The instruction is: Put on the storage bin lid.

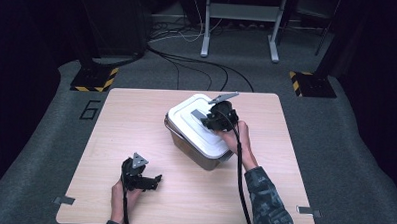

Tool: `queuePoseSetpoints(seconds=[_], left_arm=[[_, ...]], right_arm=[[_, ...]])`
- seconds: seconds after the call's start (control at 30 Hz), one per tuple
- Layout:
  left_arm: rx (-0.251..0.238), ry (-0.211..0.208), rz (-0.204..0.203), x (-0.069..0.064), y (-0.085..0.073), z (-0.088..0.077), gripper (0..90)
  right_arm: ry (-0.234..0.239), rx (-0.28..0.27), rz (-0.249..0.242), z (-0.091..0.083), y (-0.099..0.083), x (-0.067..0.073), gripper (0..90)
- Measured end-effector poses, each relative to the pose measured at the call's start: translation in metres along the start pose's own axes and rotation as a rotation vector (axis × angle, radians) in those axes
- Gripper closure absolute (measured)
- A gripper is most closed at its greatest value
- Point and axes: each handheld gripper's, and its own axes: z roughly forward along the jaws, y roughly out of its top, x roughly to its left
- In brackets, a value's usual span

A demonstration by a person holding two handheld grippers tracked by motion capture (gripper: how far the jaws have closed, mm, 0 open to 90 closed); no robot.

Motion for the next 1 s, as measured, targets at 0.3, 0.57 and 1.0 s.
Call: queuePoseSetpoints(seconds=[0.3, 0.57, 1.0], left_arm=[[-0.001, -0.002, -0.006, 0.0, 0.0, 0.0, 1.6], [0.0, -0.003, -0.002, 0.0, 0.0, 0.0, 1.6], [-0.004, -0.001, -0.004, 0.0, 0.0, 0.0, 1.6]], right_arm=[[0.016, 0.026, -0.018, 0.012, 0.0, 0.005, 66.6], [0.021, 0.036, -0.023, 0.017, 0.001, 0.006, 66.6], [0.03, 0.041, -0.033, 0.018, -0.001, 0.007, 66.6]])
